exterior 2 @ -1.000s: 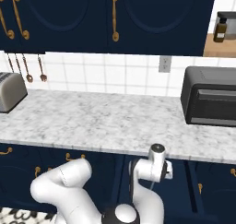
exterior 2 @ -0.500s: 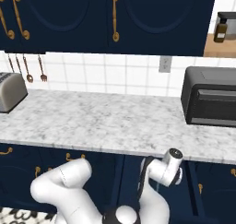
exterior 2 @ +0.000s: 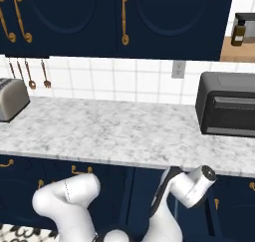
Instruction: Take a straw from the drawer in front and place it inside the glass cup on the dining counter.
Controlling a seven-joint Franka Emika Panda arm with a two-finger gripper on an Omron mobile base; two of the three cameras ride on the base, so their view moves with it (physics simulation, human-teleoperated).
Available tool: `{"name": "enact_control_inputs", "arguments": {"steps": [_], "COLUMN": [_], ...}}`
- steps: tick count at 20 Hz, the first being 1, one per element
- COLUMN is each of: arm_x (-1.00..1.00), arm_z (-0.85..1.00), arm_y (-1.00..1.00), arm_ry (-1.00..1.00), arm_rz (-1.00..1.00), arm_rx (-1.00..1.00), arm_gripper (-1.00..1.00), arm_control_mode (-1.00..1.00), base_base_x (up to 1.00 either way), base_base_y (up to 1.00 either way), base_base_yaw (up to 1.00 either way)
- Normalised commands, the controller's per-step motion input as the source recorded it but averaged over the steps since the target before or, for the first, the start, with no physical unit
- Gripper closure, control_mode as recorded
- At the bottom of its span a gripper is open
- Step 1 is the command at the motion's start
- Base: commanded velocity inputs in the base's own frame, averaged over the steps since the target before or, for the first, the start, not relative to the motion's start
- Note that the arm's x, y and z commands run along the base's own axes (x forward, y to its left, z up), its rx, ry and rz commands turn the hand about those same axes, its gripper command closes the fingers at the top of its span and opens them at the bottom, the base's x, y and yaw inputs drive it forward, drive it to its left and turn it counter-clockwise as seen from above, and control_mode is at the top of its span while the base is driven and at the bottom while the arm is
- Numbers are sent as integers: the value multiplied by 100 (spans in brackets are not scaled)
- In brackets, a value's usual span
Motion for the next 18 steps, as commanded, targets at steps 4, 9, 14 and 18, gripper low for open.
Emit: {"name": "enact_control_inputs", "arguments": {"steps": [4,9,14,18], "arm_x": [-11,-33,-45,-51], "arm_z": [100,100,98,89], "arm_y": [93,100,92,65], "arm_ry": [-1,0,-21,-18], "arm_rz": [0,0,-13,-22], "arm_rx": [-18,-38,-29,-5], "arm_gripper": [100,100,100,100], "arm_control_mode": [-100,-100,-100,-100], "base_base_x": [0,0,0,0], "base_base_y": [0,0,0,0], "base_base_yaw": [0,0,0,0]}}
